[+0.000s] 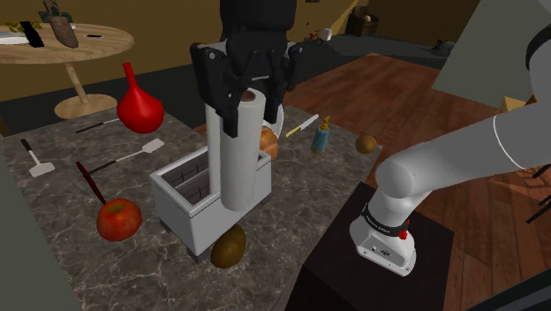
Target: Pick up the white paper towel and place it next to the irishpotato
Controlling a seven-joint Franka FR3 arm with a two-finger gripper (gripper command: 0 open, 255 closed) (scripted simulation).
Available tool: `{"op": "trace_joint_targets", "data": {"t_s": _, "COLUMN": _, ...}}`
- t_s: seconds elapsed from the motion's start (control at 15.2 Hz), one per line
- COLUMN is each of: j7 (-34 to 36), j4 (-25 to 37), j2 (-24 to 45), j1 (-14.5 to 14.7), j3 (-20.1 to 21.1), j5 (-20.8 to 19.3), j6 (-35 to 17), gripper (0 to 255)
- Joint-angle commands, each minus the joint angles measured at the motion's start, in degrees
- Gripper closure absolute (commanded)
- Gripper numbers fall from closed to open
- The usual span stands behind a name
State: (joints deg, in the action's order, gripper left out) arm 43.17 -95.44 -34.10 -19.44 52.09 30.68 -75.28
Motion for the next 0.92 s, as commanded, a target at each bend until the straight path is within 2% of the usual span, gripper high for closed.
{"op": "trace_joint_targets", "data": {"t_s": 0.0, "j7": 3.5, "j4": 4.1, "j2": 3.1, "j1": -3.0, "j3": 5.7, "j5": -0.4, "j6": -0.8, "gripper": 255}}
{"op": "trace_joint_targets", "data": {"t_s": 0.13, "j7": 7.0, "j4": 8.7, "j2": 6.2, "j1": -7.5, "j3": 12.9, "j5": -1.4, "j6": -1.5, "gripper": 255}}
{"op": "trace_joint_targets", "data": {"t_s": 0.26, "j7": 10.0, "j4": 13.2, "j2": 8.8, "j1": -13.5, "j3": 21.2, "j5": -2.4, "j6": -1.8, "gripper": 255}}
{"op": "trace_joint_targets", "data": {"t_s": 0.86, "j7": 7.1, "j4": 3.0, "j2": 4.8, "j1": -8.4, "j3": 17.1, "j5": 0.1, "j6": -8.0, "gripper": 255}}
